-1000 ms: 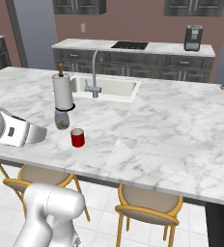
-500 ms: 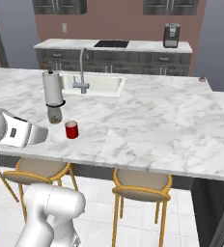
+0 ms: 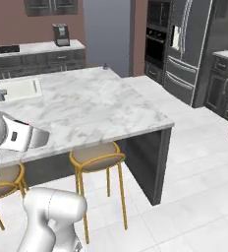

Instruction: Open the cabinet directly in front. Then move the liquor and the mug to the dining counter with the jar on it.

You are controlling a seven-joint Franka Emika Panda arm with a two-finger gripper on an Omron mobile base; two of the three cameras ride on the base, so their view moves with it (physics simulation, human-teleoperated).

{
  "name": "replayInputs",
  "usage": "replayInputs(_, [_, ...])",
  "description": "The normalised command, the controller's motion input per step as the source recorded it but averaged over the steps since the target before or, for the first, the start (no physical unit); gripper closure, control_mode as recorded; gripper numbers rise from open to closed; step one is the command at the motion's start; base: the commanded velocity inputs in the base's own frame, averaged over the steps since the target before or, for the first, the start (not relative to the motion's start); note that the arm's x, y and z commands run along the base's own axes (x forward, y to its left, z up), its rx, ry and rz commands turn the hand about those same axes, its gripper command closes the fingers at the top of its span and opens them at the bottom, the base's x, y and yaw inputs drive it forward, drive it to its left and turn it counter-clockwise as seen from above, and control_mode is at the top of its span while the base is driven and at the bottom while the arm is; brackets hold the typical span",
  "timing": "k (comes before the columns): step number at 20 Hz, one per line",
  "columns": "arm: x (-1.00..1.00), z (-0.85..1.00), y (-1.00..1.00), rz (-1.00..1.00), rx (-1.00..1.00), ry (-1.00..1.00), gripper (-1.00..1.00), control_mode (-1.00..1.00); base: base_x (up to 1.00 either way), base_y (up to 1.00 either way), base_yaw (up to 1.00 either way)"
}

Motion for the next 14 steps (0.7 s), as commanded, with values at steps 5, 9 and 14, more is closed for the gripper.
replayInputs(5, [0.00,0.00,0.00,0.00,0.00,0.00,-1.00,1.00,0.00,0.02,-1.00])
replayInputs(9, [0.00,0.00,0.00,0.00,0.00,0.00,-1.00,1.00,0.00,0.01,-0.97])
replayInputs(14, [0.00,0.00,0.00,0.00,0.00,0.00,-1.00,1.00,0.49,-0.25,-0.69])
